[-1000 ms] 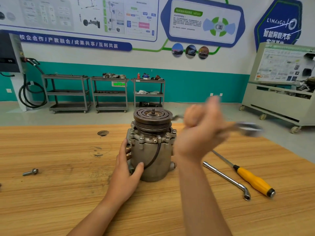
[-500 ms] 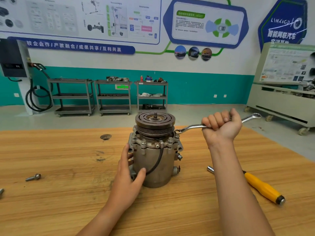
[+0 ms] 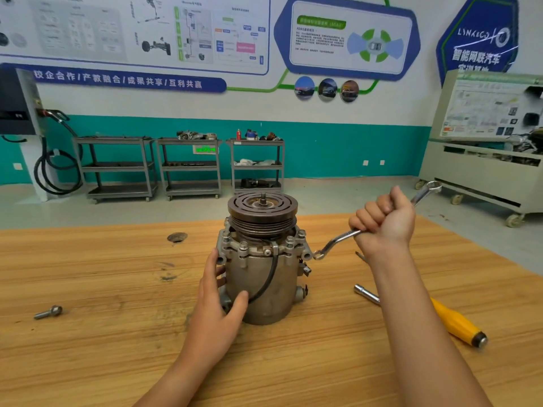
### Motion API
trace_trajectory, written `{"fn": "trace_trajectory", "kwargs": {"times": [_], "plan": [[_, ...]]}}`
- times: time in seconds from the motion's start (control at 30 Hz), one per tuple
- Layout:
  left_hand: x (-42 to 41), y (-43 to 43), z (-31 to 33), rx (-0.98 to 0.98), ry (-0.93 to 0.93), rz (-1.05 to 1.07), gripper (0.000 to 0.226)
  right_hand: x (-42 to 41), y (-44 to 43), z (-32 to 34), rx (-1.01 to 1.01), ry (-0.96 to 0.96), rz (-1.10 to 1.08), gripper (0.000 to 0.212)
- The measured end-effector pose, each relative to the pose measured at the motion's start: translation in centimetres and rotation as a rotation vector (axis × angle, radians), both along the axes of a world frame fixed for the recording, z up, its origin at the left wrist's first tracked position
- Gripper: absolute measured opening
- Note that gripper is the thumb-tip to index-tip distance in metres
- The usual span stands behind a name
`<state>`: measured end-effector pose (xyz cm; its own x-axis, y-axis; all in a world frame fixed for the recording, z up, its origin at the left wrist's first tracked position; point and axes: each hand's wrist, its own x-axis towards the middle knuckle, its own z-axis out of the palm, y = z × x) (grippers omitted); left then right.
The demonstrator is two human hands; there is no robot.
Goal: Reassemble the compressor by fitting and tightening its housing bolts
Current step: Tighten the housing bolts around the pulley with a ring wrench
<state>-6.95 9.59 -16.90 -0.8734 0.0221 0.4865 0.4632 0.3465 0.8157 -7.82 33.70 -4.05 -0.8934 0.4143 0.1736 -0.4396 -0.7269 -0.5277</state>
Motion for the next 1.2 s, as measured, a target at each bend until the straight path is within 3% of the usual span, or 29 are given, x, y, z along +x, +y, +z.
{"fn": "trace_trajectory", "kwargs": {"times": [0.37, 0.8, 1.03, 1.2], "plan": [[0.3, -0.1, 0.2, 0.008, -0.012, -0.013, 0.089, -0.5, 0.0, 0.3, -0.312, 0.09, 0.039, 0.063], [0.3, 0.0, 0.2, 0.022, -0.014, -0.018, 0.088, -0.9, -1.4, 1.6, -0.15, 0.019, 0.015, 0.06], [0.2, 0.0, 0.2, 0.012, -0.008, -0.011, 0.088, 1.9, -4.3, 0.1, -0.067, 0.089, -0.322, 0.05], [0.4, 0.0, 0.3, 0.005, 0.0, -0.013, 0.089, 3.0, -5.3, 0.1, -0.09, 0.062, -0.412, 0.045]]}}
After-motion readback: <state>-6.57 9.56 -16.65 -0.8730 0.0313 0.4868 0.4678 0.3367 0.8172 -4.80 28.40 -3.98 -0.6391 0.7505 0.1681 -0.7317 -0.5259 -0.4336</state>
